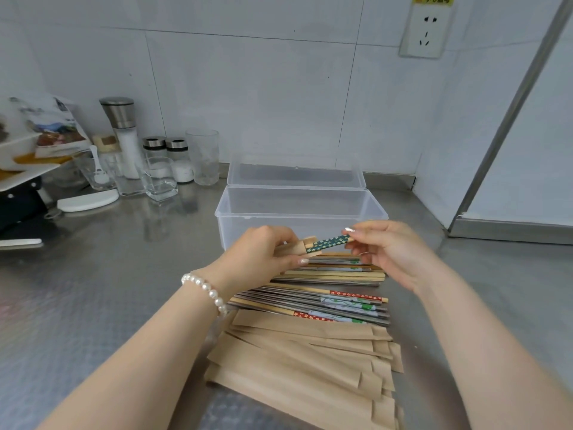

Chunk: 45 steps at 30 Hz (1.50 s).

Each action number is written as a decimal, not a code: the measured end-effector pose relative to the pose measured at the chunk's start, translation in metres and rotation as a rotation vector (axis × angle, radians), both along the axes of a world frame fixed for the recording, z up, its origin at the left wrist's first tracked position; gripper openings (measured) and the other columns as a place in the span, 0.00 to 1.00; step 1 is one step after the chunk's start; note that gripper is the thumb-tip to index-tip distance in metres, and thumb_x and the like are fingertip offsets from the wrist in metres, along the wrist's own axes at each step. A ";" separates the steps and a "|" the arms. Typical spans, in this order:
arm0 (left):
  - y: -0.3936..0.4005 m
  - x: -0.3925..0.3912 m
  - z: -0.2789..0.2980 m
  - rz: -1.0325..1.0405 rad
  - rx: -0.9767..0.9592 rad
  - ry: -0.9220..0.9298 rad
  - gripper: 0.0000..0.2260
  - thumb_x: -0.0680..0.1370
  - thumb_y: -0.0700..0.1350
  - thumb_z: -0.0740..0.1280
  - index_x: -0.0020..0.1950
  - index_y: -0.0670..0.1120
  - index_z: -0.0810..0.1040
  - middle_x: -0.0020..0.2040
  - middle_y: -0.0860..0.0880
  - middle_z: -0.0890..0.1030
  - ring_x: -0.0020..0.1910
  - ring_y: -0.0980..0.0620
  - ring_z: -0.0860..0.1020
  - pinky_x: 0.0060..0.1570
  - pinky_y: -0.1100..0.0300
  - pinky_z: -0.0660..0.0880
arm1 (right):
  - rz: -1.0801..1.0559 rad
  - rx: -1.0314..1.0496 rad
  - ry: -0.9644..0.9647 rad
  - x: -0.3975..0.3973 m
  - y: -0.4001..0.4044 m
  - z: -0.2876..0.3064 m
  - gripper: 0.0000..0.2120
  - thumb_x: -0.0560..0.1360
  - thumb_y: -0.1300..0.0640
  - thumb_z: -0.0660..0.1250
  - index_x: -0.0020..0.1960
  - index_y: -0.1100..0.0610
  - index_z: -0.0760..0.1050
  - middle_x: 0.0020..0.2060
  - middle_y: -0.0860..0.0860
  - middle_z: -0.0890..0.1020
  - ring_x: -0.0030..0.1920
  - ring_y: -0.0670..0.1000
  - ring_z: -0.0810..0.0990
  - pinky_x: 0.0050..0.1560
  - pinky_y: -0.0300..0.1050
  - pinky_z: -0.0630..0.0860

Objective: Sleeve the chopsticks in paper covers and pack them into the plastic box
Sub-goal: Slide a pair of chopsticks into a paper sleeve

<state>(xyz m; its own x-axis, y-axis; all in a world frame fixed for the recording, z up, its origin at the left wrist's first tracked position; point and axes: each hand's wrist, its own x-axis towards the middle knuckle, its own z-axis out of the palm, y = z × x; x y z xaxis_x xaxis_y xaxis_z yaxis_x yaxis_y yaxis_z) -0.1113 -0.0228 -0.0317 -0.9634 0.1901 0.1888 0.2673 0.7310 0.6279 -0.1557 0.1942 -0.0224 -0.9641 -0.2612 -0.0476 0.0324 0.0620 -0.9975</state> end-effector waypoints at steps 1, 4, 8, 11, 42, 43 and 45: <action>0.000 0.000 0.000 -0.001 -0.005 0.003 0.06 0.73 0.51 0.69 0.46 0.51 0.75 0.33 0.54 0.75 0.30 0.56 0.72 0.32 0.62 0.71 | 0.006 -0.001 -0.002 0.001 -0.002 0.000 0.04 0.72 0.64 0.67 0.40 0.60 0.81 0.29 0.52 0.82 0.30 0.47 0.77 0.33 0.38 0.71; 0.001 0.001 0.001 0.001 -0.022 0.017 0.05 0.73 0.50 0.69 0.45 0.51 0.75 0.33 0.55 0.75 0.29 0.58 0.72 0.31 0.63 0.69 | 0.017 -0.018 -0.010 0.001 -0.002 0.001 0.04 0.72 0.64 0.67 0.42 0.61 0.80 0.30 0.53 0.82 0.30 0.48 0.78 0.33 0.39 0.72; 0.001 0.002 0.002 0.025 -0.118 0.053 0.05 0.73 0.51 0.68 0.46 0.53 0.75 0.33 0.56 0.75 0.30 0.57 0.71 0.35 0.59 0.71 | 0.040 -0.013 -0.026 0.003 -0.006 0.001 0.06 0.75 0.60 0.64 0.47 0.62 0.78 0.32 0.55 0.83 0.29 0.49 0.79 0.30 0.38 0.74; 0.001 0.003 0.003 0.049 -0.163 0.084 0.07 0.74 0.52 0.68 0.49 0.52 0.76 0.34 0.55 0.75 0.33 0.54 0.71 0.38 0.57 0.72 | 0.081 0.025 -0.026 0.007 -0.016 -0.001 0.15 0.80 0.52 0.57 0.50 0.62 0.75 0.34 0.57 0.82 0.30 0.52 0.80 0.30 0.40 0.73; -0.028 -0.002 0.029 0.259 1.000 0.152 0.30 0.79 0.60 0.46 0.38 0.46 0.82 0.37 0.45 0.83 0.42 0.47 0.78 0.52 0.48 0.70 | -0.221 0.069 0.231 0.001 -0.005 0.007 0.21 0.81 0.49 0.51 0.31 0.56 0.59 0.23 0.52 0.68 0.24 0.49 0.65 0.23 0.36 0.61; -0.029 -0.003 0.029 0.257 1.032 0.148 0.29 0.80 0.59 0.46 0.38 0.46 0.82 0.37 0.45 0.83 0.41 0.47 0.78 0.51 0.50 0.70 | -0.222 0.084 0.244 0.002 -0.006 0.008 0.21 0.81 0.50 0.51 0.31 0.56 0.60 0.25 0.53 0.69 0.26 0.49 0.65 0.26 0.38 0.62; -0.033 -0.005 0.030 0.283 1.063 0.193 0.28 0.79 0.60 0.47 0.39 0.47 0.82 0.39 0.47 0.83 0.42 0.49 0.78 0.51 0.53 0.70 | -0.266 0.115 0.294 0.002 -0.006 0.012 0.21 0.81 0.52 0.51 0.31 0.57 0.62 0.29 0.55 0.70 0.30 0.50 0.66 0.31 0.40 0.64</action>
